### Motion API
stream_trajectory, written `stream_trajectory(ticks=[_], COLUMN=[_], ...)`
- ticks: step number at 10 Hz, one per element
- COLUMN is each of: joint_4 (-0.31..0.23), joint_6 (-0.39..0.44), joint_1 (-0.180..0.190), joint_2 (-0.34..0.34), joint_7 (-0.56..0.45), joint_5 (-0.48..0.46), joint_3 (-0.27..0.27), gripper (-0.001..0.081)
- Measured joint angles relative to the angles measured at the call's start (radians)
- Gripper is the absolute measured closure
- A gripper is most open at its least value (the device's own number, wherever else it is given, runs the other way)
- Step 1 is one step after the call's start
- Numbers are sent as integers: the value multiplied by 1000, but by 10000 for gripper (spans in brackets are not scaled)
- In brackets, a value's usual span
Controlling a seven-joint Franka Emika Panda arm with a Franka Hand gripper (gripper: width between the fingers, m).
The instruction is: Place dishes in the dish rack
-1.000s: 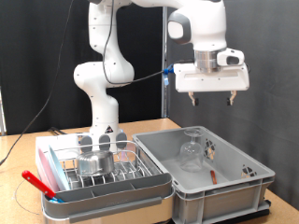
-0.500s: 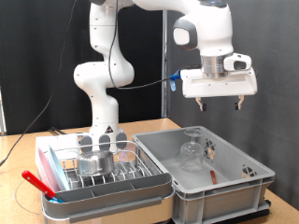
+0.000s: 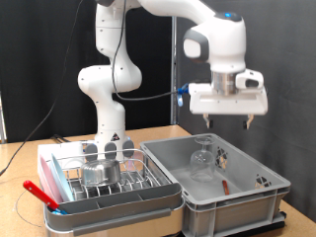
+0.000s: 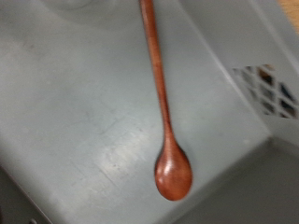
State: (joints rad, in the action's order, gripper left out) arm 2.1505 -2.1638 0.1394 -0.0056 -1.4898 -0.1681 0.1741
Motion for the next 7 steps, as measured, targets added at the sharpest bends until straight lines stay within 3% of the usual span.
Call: stream_trajectory(ticks=[4, 7], joint_4=[13, 37], joint_6=[-103, -128], joint_1=[2, 2], joint_2=[113, 138], joint_7=[-3, -10], joint_5=[30, 48], joint_3=[18, 23], gripper=[-2, -2])
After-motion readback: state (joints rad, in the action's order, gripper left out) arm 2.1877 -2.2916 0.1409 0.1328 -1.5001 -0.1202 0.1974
